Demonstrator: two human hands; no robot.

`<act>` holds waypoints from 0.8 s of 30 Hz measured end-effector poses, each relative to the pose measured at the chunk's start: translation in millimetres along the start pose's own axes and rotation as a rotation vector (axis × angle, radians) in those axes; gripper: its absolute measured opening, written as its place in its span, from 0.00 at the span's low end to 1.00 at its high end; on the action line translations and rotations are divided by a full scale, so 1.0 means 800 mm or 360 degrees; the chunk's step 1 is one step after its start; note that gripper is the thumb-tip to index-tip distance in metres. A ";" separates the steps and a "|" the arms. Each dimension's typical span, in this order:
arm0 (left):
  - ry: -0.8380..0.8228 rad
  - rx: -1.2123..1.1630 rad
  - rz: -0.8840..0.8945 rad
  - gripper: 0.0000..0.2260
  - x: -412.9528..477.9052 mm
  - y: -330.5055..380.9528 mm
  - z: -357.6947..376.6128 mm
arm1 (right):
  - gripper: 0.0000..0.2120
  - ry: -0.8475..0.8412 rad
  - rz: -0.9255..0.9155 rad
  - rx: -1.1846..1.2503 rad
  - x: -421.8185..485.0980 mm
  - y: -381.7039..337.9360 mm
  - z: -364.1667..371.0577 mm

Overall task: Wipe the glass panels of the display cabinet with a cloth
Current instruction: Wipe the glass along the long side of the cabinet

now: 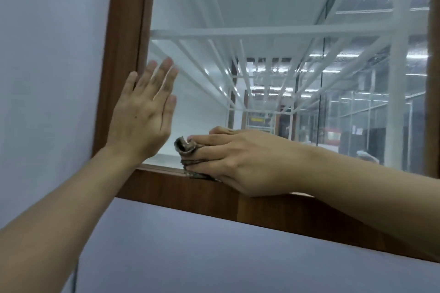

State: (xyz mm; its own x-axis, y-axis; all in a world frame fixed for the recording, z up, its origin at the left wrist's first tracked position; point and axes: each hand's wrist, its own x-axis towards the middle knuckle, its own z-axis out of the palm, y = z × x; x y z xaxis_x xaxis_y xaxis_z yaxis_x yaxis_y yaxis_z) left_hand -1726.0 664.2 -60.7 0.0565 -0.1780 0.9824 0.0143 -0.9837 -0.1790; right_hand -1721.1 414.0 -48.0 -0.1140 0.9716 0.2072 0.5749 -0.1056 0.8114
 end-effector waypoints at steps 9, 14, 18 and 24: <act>-0.0146 -0.0023 0.0065 0.24 -0.017 -0.072 -0.029 | 0.18 0.0074 -0.0108 0.0052 0.134 -0.009 0.045; -0.0152 -0.0225 -0.0082 0.24 -0.016 -0.069 -0.047 | 0.17 0.0095 -0.0085 0.0097 0.150 -0.011 0.052; -0.0232 -0.0320 -0.0158 0.24 -0.018 -0.064 -0.056 | 0.15 0.0230 -0.0017 0.0238 0.142 -0.015 0.051; -0.0304 -0.0458 -0.0361 0.23 -0.032 -0.059 -0.064 | 0.10 0.0427 0.0127 0.0383 0.106 -0.024 0.038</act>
State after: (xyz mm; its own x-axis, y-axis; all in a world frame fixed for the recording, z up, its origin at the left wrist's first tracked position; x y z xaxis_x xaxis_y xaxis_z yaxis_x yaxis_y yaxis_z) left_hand -1779.5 713.8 -75.0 0.2690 0.0252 0.9628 -0.2307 -0.9689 0.0898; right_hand -1717.4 505.0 -62.6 -0.2513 0.8689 0.4264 0.7611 -0.0948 0.6417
